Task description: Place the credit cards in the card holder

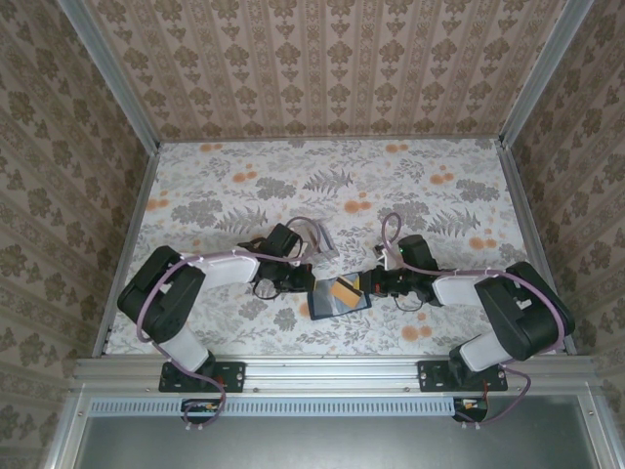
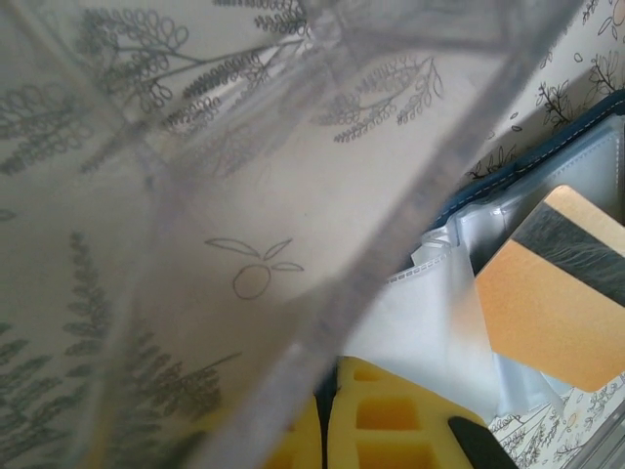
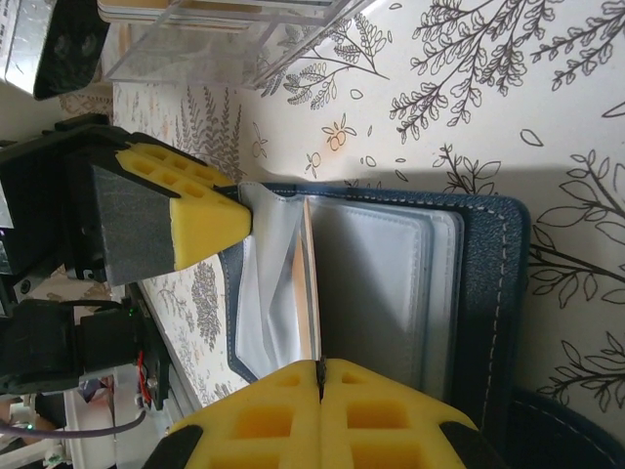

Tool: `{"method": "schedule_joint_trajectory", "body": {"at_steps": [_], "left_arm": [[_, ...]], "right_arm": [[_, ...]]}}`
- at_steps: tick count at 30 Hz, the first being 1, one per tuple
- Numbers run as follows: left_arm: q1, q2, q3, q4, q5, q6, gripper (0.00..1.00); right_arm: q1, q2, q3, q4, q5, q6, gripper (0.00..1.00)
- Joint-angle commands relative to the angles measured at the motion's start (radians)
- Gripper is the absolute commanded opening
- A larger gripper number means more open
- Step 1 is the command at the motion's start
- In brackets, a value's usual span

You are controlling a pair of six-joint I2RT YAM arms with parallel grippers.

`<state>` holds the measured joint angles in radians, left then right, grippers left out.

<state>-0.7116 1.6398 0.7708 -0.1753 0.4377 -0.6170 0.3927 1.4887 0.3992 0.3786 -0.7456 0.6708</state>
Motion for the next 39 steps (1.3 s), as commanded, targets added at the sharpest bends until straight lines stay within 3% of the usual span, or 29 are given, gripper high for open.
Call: {"method": "schedule_joint_trajectory", "body": {"at_steps": [1, 7, 15, 20, 24, 34, 39], "left_arm": [[0.012, 0.054, -0.005, -0.055, -0.049, -0.021, 0.04], [0.039, 0.050, -0.024, -0.039, -0.033, -0.018, 0.05], [0.054, 0.058, -0.047, -0.013, -0.011, -0.026, 0.08], [0.063, 0.015, -0.079, 0.003, -0.012, -0.048, 0.17], [0.082, -0.038, -0.094, -0.022, -0.019, -0.048, 0.30], [0.080, -0.046, -0.138, 0.056, 0.034, -0.083, 0.13], [0.069, -0.063, -0.150, 0.085, 0.041, -0.113, 0.13]], "right_arm": [[0.012, 0.015, 0.010, 0.007, 0.000, 0.014, 0.00], [0.038, 0.016, 0.032, 0.002, 0.038, 0.039, 0.00], [0.087, 0.065, 0.015, 0.143, 0.113, 0.120, 0.00], [0.090, 0.057, -0.011, 0.212, 0.154, 0.154, 0.00], [0.095, 0.047, -0.011, 0.216, 0.158, 0.160, 0.00], [0.115, 0.040, -0.014, 0.250, 0.184, 0.199, 0.00], [0.138, 0.036, -0.023, 0.285, 0.234, 0.232, 0.00]]}}
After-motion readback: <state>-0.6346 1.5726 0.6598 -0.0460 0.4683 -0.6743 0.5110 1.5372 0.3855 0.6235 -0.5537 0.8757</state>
